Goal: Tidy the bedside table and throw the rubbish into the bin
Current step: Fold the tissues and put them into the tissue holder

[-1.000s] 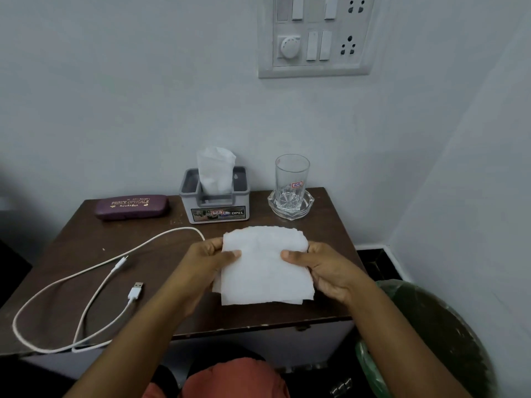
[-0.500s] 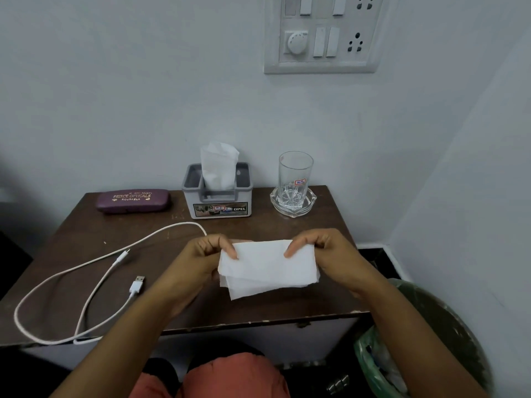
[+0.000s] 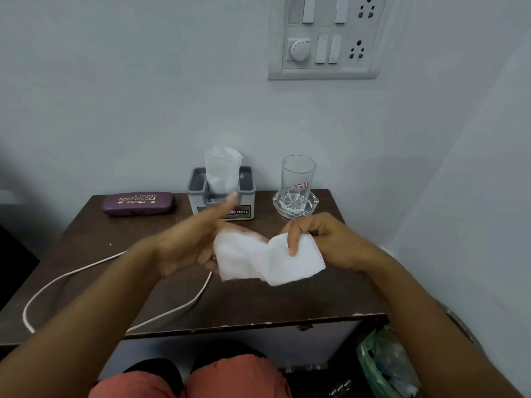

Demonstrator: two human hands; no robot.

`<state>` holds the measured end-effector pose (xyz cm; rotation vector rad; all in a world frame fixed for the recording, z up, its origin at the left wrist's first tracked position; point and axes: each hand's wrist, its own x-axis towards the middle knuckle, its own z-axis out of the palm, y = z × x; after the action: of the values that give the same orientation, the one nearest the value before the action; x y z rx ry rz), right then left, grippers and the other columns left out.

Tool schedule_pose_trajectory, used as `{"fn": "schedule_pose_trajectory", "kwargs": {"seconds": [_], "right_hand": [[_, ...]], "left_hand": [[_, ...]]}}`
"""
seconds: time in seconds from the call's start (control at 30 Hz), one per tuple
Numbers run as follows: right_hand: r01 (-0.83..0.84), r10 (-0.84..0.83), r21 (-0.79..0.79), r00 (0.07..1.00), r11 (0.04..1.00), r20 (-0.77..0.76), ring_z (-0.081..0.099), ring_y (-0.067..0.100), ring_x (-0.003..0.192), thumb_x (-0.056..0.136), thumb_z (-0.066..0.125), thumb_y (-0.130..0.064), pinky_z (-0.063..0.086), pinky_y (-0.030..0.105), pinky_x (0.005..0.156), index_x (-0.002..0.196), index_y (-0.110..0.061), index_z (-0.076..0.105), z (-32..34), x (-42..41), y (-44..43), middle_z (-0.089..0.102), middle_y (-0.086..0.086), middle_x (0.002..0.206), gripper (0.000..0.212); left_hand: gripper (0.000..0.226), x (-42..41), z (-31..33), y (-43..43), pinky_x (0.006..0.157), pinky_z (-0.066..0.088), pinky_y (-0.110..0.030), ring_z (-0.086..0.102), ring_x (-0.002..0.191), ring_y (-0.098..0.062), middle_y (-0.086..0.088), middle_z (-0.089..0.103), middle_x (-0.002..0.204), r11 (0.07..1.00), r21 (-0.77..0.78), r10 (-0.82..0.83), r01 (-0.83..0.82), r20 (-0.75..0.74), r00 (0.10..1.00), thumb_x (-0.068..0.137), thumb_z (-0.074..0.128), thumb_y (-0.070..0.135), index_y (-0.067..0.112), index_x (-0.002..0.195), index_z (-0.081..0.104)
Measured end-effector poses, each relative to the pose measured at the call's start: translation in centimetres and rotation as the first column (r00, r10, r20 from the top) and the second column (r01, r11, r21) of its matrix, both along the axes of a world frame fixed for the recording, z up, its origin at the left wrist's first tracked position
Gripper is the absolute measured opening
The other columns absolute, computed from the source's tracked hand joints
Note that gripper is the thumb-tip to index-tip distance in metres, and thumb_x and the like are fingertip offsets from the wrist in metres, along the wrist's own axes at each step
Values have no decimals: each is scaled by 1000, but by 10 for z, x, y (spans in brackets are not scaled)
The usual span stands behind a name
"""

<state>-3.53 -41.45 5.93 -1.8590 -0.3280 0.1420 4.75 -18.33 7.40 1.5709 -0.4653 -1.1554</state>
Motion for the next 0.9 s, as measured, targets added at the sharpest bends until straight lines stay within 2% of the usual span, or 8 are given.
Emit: {"fn": "schedule_pose_trajectory", "kwargs": {"seconds": [0.17, 0.33, 0.43, 0.5, 0.57, 0.67, 0.77, 0.9], "right_hand": [[-7, 7, -1, 1000, 1000, -8, 65, 28, 97, 89, 53, 8, 54, 35, 73, 68, -22, 68, 5, 1, -10, 67, 3, 98, 39], [-72, 71, -66, 997, 995, -11, 64, 16, 90, 84, 53, 14, 51, 25, 72, 67, -14, 66, 10, 6, -5, 65, 3, 95, 35], [-60, 58, -95, 998, 994, -21, 63, 13, 87, 83, 52, 17, 51, 23, 69, 72, -8, 65, 13, 6, -2, 65, 5, 95, 31], [105, -104, 22, 993, 994, -49, 63, 16, 89, 89, 51, 7, 51, 27, 67, 89, -9, 67, 9, 5, -1, 67, 5, 100, 23], [357, -314, 299, 932, 885, -182, 61, 17, 91, 97, 48, -17, 52, 30, 72, 108, -15, 64, 1, 1, 8, 65, 8, 107, 20], [418, -207, 537, 889, 732, -409, 65, 24, 99, 87, 48, -51, 55, 43, 85, 118, -17, 61, -16, -13, 31, 67, 15, 112, 47], [350, -205, 390, 907, 852, -367, 68, 23, 101, 79, 71, -27, 56, 37, 87, 112, -16, 64, -31, -27, 59, 72, 7, 107, 35], [426, -391, 160, 896, 891, -209, 72, 13, 84, 82, 69, -6, 56, 24, 72, 93, -14, 72, -45, -15, 71, 76, 2, 90, 14]], "left_hand": [[101, 15, 2, 5, 94, 47, -41, 62, 111, -32, -17, 65, 119, 999, 13, -36, 36, 6, 999, 69, 18, 87, 11, 117, 65], [39, -9, -6, -16, 72, 50, -29, 68, 81, -20, -9, 73, 93, 993, 109, -76, 55, 197, 977, 75, 66, 51, 15, 89, 75], [30, -18, -11, -22, 66, 51, -25, 67, 76, -18, -16, 72, 93, 996, 85, -8, -9, 200, 980, 73, 76, 31, 6, 90, 74], [31, -22, -16, -24, 66, 53, -27, 68, 78, -21, -17, 73, 95, 992, 38, 110, -119, 170, 979, 71, 78, 29, 5, 89, 73], [34, -28, -22, -24, 72, 53, -32, 69, 84, -25, -16, 73, 98, 963, -42, 270, -268, 94, 958, 71, 75, 32, 6, 93, 72], [42, -40, -36, -25, 75, 55, -36, 70, 87, -24, -12, 74, 98, 858, -160, 490, -488, -30, 871, 68, 70, 36, 7, 99, 71], [38, -49, -50, -26, 77, 56, -40, 68, 88, -29, -18, 73, 100, 753, -249, 596, -609, -133, 792, 70, 69, 30, 5, 99, 70], [29, -44, -53, -15, 86, 54, -41, 69, 96, -29, -14, 73, 100, 698, -335, 649, -633, -79, 757, 74, 67, 22, 5, 97, 71]]}}
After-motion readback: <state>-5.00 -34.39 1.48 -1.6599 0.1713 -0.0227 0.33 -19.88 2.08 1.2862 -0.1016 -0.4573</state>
